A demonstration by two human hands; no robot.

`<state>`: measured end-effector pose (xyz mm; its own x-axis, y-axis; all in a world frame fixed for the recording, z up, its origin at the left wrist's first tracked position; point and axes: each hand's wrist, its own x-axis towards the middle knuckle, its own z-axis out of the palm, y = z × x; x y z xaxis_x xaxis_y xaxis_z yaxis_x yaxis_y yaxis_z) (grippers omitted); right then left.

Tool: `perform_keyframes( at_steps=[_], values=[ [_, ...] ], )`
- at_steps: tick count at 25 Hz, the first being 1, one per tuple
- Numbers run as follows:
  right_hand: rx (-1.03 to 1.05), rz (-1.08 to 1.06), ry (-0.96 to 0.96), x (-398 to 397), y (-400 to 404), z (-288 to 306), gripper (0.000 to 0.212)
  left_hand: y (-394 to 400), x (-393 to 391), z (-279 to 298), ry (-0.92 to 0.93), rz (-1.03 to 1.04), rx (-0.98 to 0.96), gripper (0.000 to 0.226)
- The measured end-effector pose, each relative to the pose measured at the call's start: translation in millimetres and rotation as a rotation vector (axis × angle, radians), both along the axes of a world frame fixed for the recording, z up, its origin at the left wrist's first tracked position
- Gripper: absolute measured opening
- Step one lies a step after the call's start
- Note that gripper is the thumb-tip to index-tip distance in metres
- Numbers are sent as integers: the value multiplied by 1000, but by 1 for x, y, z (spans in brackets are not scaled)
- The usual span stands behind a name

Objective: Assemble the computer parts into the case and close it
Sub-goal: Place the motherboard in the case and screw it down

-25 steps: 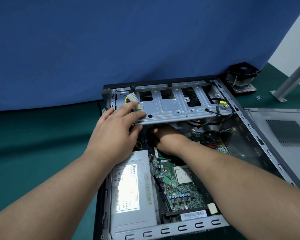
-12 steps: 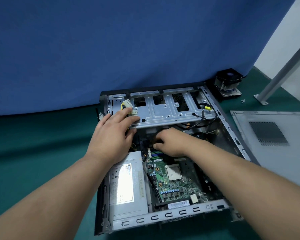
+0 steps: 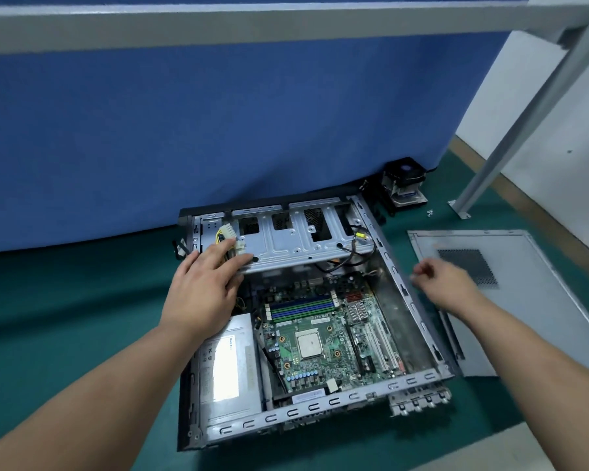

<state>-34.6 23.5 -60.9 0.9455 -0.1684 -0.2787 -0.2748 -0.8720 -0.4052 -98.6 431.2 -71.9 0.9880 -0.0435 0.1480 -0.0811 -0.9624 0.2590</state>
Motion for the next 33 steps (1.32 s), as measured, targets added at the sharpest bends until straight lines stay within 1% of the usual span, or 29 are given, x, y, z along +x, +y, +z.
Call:
perform_keyframes(
  at_steps=[1, 2, 3, 4, 7, 9, 11, 12, 15, 17, 19, 22, 23, 25, 26, 28, 30, 33],
  values=[
    [-63, 22, 147, -2, -6, -15, 30, 0, 1, -1, -6, -3, 2, 41],
    [-109, 44, 248, -4, -8, -28, 35, 1, 1, -3, -10, -4, 3, 41],
    [-143, 46, 287, -6, -9, -38, 36, 1, 2, -4, -13, -3, 4, 41],
    [-161, 27, 283, -8, -8, -44, 32, 1, 2, -5, -17, -3, 6, 41],
    [-157, -87, 228, -9, -9, -58, 21, 2, 3, -7, -38, -7, 8, 42],
    [-141, -94, 238, -12, -11, -60, 12, 2, 4, -9, -48, -15, 2, 42],
    [-87, -112, 188, -14, -13, -54, 4, 3, 5, -10, -44, -17, -1, 42],
    [-14, -135, 134, -16, -13, -46, 4, 3, 5, -11, -40, -18, 3, 42],
    [126, -151, -125, -23, -10, -8, 20, 1, 3, -5, -23, -19, 22, 45],
    [215, -60, -252, -32, -2, 28, 21, -5, -5, 4, -58, -19, 57, 52],
    [287, 132, -239, -45, 14, 56, 26, -15, -21, 12, -146, -51, 102, 64],
    [103, 521, -136, -67, 44, 78, 36, -45, -46, 25, -192, -128, 34, 70],
    [73, 617, -119, -73, 54, 82, 38, -55, -52, 28, -194, -155, 23, 69],
    [106, 730, -94, -81, 72, 88, 38, -62, -62, 30, -194, -215, 44, 58],
    [169, 733, -96, -83, 79, 89, 35, -60, -67, 30, -178, -233, 70, 50],
    [392, 612, -111, -84, 91, 88, 30, -52, -74, 29, -100, -206, 101, 38],
    [672, 364, -138, -85, 101, 85, 28, -46, -78, 27, -45, -161, 80, 31],
    [1090, 0, -146, -87, 122, 71, 26, -48, -79, 23, 12, -147, -40, 24]
  ],
)
